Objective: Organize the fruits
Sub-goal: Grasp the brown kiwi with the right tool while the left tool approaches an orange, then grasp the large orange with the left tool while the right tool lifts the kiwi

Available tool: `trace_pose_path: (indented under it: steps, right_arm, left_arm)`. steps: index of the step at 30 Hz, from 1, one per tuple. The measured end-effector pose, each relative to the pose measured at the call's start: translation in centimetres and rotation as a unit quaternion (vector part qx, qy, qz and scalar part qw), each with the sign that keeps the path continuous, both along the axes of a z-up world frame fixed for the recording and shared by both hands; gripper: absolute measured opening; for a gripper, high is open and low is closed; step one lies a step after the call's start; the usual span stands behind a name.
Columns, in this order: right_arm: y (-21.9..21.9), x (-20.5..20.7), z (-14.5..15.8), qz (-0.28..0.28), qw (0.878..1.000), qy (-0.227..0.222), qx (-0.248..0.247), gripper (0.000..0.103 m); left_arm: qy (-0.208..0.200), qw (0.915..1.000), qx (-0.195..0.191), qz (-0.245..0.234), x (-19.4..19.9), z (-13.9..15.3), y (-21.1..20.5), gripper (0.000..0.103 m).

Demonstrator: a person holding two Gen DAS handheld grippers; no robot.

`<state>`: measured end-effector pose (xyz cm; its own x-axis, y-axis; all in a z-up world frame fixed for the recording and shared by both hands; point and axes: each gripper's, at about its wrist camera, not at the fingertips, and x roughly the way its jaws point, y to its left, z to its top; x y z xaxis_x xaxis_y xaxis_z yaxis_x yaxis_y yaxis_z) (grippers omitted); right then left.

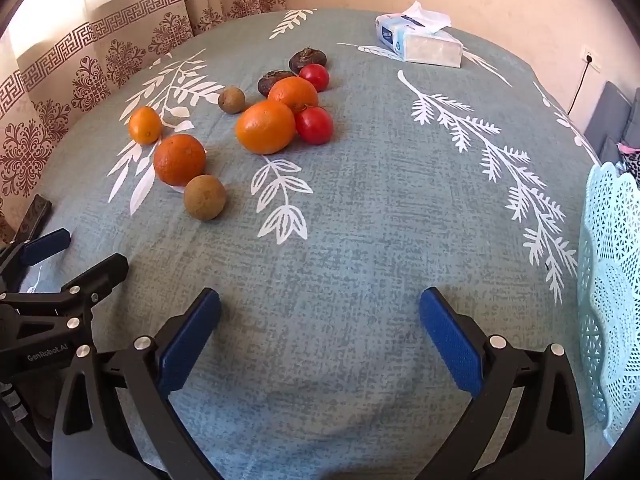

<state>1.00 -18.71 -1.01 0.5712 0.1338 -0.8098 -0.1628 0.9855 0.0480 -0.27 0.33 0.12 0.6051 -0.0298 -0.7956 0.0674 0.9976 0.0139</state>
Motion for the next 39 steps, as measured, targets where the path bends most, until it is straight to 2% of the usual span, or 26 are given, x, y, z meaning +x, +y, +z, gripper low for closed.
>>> trace_pose_path:
  steps: [5,7,9,12,15,18,19,21,22,23,31,39]
  right_arm:
    - [0.3,0.6,0.7,0.023,1.000,0.003,0.014,0.101]
    - [0.6,1.0,1.0,0.029,0.999,0.001,0.037,0.100]
    - [1.5,1.6,1.4,0.046,0.998,0.001,0.051,0.094]
    - [3.1,2.5,1.8,0.066,0.996,-0.007,0.057,0.084]
    - [4.3,3.2,2.1,0.072,0.996,-0.024,0.046,0.068]
    - [5.4,3.6,1.7,0.088,0.995,-0.031,0.041,0.054]
    - [5.6,3.7,1.5,0.093,0.995,-0.025,0.040,0.046]
    - [5.9,3.7,1.3,0.095,0.995,-0.029,0.032,0.039]
    - [5.8,3.7,1.3,0.098,0.994,-0.029,0.032,0.029]
    - [5.6,3.6,1.3,0.097,0.994,-0.028,0.039,0.026]
    - [2.3,1.2,2.3,0.066,0.995,-0.050,0.048,0.026]
    - [-2.1,-1.3,2.6,0.020,0.995,-0.064,0.080,0.026]
  left_arm:
    - [0.000,0.9993,-0.038,-0.005,0.3,0.6,1.4,0.098]
    - [-0.002,0.9996,-0.028,0.005,0.6,0.9,1.8,0.098]
    - [-0.011,0.9996,-0.021,0.015,0.8,1.3,2.5,0.098]
    - [-0.025,0.9988,-0.026,0.033,1.1,2.2,3.9,0.098]
    - [-0.041,0.9979,-0.021,0.046,1.2,3.0,4.8,0.098]
    - [-0.035,0.9978,-0.025,0.050,1.5,3.0,5.2,0.098]
    - [-0.033,0.9979,-0.026,0.050,1.6,3.0,5.2,0.098]
    - [-0.035,0.9981,-0.024,0.046,1.6,3.0,5.0,0.098]
    - [-0.036,0.9982,-0.021,0.043,1.7,3.0,4.8,0.098]
    - [-0.037,0.9983,-0.020,0.040,1.7,3.0,4.5,0.098]
    - [-0.052,0.9984,-0.010,0.018,2.1,3.7,2.6,0.097]
    - [-0.028,0.9990,-0.022,-0.027,4.1,3.2,-1.2,0.089]
